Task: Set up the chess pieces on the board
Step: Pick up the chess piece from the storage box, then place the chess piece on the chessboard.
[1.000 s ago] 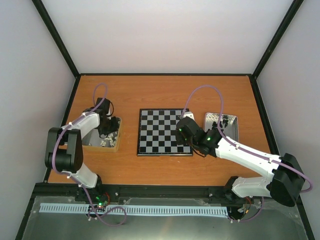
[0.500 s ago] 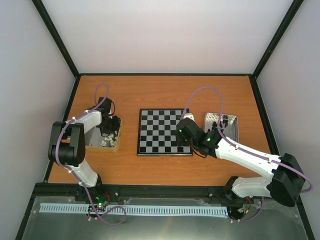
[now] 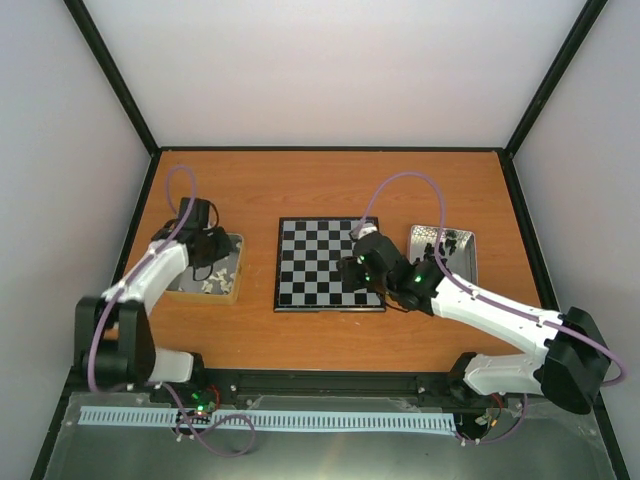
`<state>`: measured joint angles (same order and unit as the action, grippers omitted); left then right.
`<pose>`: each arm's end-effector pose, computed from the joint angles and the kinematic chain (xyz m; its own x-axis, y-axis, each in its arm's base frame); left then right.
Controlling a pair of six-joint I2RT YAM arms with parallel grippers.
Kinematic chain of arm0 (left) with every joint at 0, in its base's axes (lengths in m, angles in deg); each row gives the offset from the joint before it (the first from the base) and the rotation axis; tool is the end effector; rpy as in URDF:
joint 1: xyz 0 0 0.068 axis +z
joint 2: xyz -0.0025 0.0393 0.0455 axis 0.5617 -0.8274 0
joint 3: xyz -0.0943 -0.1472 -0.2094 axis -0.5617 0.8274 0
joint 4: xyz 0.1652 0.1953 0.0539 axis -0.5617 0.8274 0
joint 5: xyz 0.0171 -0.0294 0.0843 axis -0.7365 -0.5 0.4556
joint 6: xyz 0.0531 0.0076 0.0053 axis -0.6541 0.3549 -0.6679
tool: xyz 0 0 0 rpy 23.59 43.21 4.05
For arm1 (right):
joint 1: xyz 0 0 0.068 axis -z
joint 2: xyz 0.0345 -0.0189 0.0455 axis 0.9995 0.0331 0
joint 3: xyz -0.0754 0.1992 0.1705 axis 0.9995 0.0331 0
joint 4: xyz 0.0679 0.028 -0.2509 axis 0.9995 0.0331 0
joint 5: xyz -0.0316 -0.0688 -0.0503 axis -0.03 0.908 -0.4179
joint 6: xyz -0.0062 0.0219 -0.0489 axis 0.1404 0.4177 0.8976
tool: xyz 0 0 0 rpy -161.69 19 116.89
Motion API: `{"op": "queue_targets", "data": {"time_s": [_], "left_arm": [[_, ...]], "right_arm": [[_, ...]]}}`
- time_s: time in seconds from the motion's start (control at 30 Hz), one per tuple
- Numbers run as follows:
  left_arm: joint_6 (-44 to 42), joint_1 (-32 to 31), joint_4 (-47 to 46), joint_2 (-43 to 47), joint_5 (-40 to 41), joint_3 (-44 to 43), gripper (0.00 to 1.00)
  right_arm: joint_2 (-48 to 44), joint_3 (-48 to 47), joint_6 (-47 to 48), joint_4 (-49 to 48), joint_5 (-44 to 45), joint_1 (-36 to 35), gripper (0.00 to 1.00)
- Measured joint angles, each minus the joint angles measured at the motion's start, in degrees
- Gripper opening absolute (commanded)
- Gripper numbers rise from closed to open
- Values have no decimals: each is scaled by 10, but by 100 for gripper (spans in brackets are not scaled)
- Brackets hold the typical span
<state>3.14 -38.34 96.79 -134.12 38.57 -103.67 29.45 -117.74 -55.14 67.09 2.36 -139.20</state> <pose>0.2678 -0.0213 0.1976 -0.8099 -0.4763 -0.3423 -0.4014 0.8756 -0.2688 0.1665 0.1953 0.2521 -0.7243 -0.0863 -0.6841 -0.3502 0.9007 0.2572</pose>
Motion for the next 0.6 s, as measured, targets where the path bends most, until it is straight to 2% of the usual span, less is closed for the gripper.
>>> {"op": "queue_targets", "data": {"time_s": [0.1,0.27,0.43,0.6], "left_arm": [[30,-1,-14,102,-37,23,6],[99,-23,-47,193,-136,64,8],[223,-80,-118,242,-232,131,8],[369,-124,-202,298,-271,189,8]], "right_arm": [[13,-1,11,-72,-88,0,55],[68,-33,6,-177,-193,-6,56],[121,-87,-5,-239,-213,-24,55],[143,-93,-14,-270,-210,-35,54]]}}
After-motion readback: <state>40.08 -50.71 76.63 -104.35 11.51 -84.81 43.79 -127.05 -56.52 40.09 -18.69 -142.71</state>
